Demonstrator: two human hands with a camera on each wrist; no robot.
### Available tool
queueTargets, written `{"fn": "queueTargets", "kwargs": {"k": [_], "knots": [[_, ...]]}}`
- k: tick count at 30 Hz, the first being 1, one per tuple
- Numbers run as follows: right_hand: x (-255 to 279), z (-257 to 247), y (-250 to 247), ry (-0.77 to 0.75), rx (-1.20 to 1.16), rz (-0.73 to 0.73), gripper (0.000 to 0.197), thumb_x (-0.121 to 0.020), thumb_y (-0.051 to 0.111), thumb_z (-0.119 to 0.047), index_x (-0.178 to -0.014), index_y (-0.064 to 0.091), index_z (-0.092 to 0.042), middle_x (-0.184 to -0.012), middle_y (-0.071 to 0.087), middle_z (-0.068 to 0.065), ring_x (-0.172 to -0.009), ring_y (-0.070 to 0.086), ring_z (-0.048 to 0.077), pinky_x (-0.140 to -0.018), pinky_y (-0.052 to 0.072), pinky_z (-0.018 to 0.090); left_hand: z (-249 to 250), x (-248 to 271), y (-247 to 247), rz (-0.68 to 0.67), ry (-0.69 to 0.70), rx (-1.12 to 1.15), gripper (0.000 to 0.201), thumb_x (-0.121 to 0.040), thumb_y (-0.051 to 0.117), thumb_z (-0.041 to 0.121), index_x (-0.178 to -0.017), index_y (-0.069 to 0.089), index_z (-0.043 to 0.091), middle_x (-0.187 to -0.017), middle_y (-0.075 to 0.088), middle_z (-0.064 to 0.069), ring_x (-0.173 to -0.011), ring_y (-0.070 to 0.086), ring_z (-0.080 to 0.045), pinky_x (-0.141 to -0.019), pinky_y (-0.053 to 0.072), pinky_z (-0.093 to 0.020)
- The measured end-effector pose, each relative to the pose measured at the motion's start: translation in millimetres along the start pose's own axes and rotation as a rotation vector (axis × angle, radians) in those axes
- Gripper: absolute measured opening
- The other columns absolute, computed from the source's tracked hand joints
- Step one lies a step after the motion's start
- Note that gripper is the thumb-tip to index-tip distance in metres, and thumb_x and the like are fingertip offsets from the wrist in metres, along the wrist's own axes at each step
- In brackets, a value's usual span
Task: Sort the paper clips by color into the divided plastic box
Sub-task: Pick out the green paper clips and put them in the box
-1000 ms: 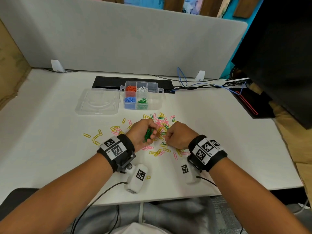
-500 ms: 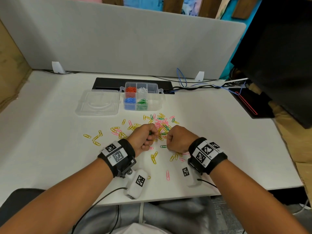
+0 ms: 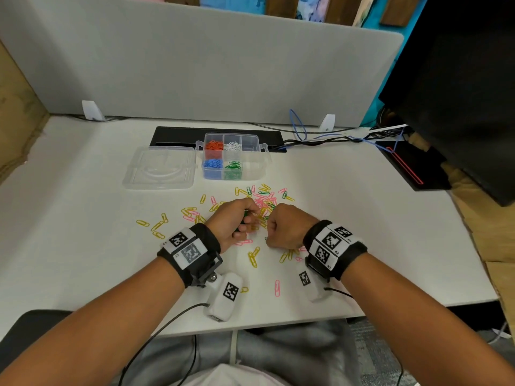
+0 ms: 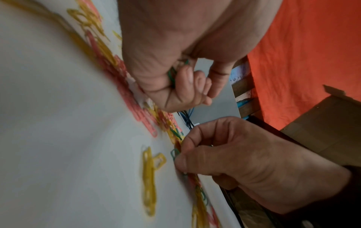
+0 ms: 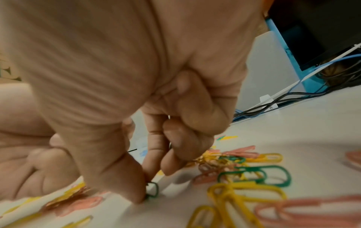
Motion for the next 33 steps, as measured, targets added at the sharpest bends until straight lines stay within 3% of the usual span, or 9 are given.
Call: {"fn": "queueTargets", "kwargs": {"k": [5, 9, 12, 16, 19, 21, 23, 28, 33], "knots": [[14.1, -8.3, -29.4, -0.093, -0.245, 0.114, 0.004, -0.077, 0.073, -0.006, -0.078, 0.070, -0.008, -0.069, 0.064, -0.004, -0.059, 0.058, 0.007, -0.055, 0.046, 0.021, 1.2, -0.3, -1.7, 0.023, -0.006, 0.091, 0.018, -0.089, 0.050, 0.018, -0.071, 0.048, 0.016, -0.053, 0.039, 0.002, -0.043, 0.030, -0.010, -0.037, 0.020, -0.018], [30.8, -15.7, -73.6, -0.227, -0.557, 0.224, 0.007, -0.082, 0.072, 0.001, -0.082, 0.075, -0.005, -0.066, 0.068, -0.008, -0.056, 0.057, -0.002, -0.060, 0.047, 0.015, -11.8, 1.9, 22.3, -0.050, -0.148, 0.266, 0.028, -0.095, 0.049, 0.030, -0.079, 0.059, 0.009, -0.067, 0.059, -0.007, -0.056, 0.057, -0.016, -0.039, 0.041, -0.017], [32.4, 3.7, -89.4, -0.201, -0.506, 0.360, 0.008, -0.085, 0.071, -0.004, -0.082, 0.077, -0.009, -0.073, 0.072, -0.006, -0.061, 0.059, -0.004, -0.063, 0.045, 0.012, -5.9, 2.8, 45.0, -0.147, -0.172, 0.346, 0.032, -0.098, 0.046, 0.030, -0.071, 0.050, 0.014, -0.059, 0.049, -0.002, -0.044, 0.046, -0.010, -0.032, 0.029, -0.014], [29.2, 45.5, -60.5, 0.001, -0.268, 0.251, 0.010, -0.081, 0.072, -0.010, -0.074, 0.078, -0.014, -0.075, 0.074, -0.002, -0.073, 0.067, 0.011, -0.071, 0.055, 0.028, 10.8, -2.4, 48.9, -0.073, -0.008, -0.040, 0.039, -0.100, 0.048, 0.035, -0.065, 0.042, 0.020, -0.045, 0.035, 0.008, -0.035, 0.023, -0.007, -0.034, 0.012, -0.015], [31.6, 62.8, -31.2, 0.130, -0.152, 0.126, 0.010, -0.078, 0.069, -0.012, -0.071, 0.075, -0.014, -0.068, 0.072, -0.001, -0.068, 0.070, 0.017, -0.065, 0.058, 0.031, 21.2, -7.7, 55.9, -0.041, 0.153, -0.529, 0.032, -0.096, 0.058, 0.037, -0.070, 0.059, 0.019, -0.049, 0.046, 0.007, -0.043, 0.038, -0.010, -0.039, 0.028, -0.015], [31.5, 67.7, -22.9, 0.158, -0.129, 0.106, 0.007, -0.077, 0.070, -0.012, -0.071, 0.074, -0.015, -0.069, 0.072, 0.000, -0.069, 0.069, 0.018, -0.063, 0.058, 0.030, 23.9, -13.8, 67.9, -0.114, 0.236, -0.728, 0.019, -0.092, 0.065, 0.030, -0.076, 0.070, 0.019, -0.066, 0.062, 0.007, -0.067, 0.059, -0.012, -0.062, 0.046, -0.017], [30.8, 70.2, -17.4, 0.173, -0.122, 0.093, 0.007, -0.078, 0.069, -0.011, -0.073, 0.074, -0.014, -0.070, 0.070, 0.000, -0.069, 0.066, 0.017, -0.061, 0.055, 0.027, 23.1, -18.3, 77.3, -0.181, 0.251, -0.855, 0.011, -0.088, 0.070, 0.022, -0.080, 0.076, 0.018, -0.080, 0.072, 0.007, -0.085, 0.067, -0.012, -0.083, 0.051, -0.024], [29.7, 76.5, -14.9, 0.164, -0.140, 0.081, 0.008, -0.076, 0.069, -0.009, -0.071, 0.072, -0.015, -0.078, 0.072, 0.001, -0.080, 0.069, 0.018, -0.075, 0.060, 0.033, 33.8, -22.5, 91.7, -0.164, 0.369, -1.247, 0.010, -0.086, 0.070, 0.020, -0.092, 0.079, 0.020, -0.090, 0.073, 0.007, -0.086, 0.064, -0.010, -0.075, 0.046, -0.021], [33.9, 87.2, -26.1, 0.145, -0.284, 0.164, 0.010, -0.074, 0.069, -0.009, -0.065, 0.069, -0.013, -0.066, 0.069, 0.001, -0.062, 0.059, 0.013, -0.060, 0.051, 0.029, 32.9, -27.6, 86.0, -0.191, 0.402, -1.385, 0.016, -0.085, 0.073, 0.023, -0.100, 0.078, 0.026, -0.105, 0.072, 0.011, -0.099, 0.063, -0.011, -0.092, 0.048, -0.025]]}}
Point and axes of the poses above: each hand's wrist, its own x-axis away from the middle knuckle, its own y-axis out of the palm, z = x × y, the point moved 7 cm from there along -x, towards the middle knuckle
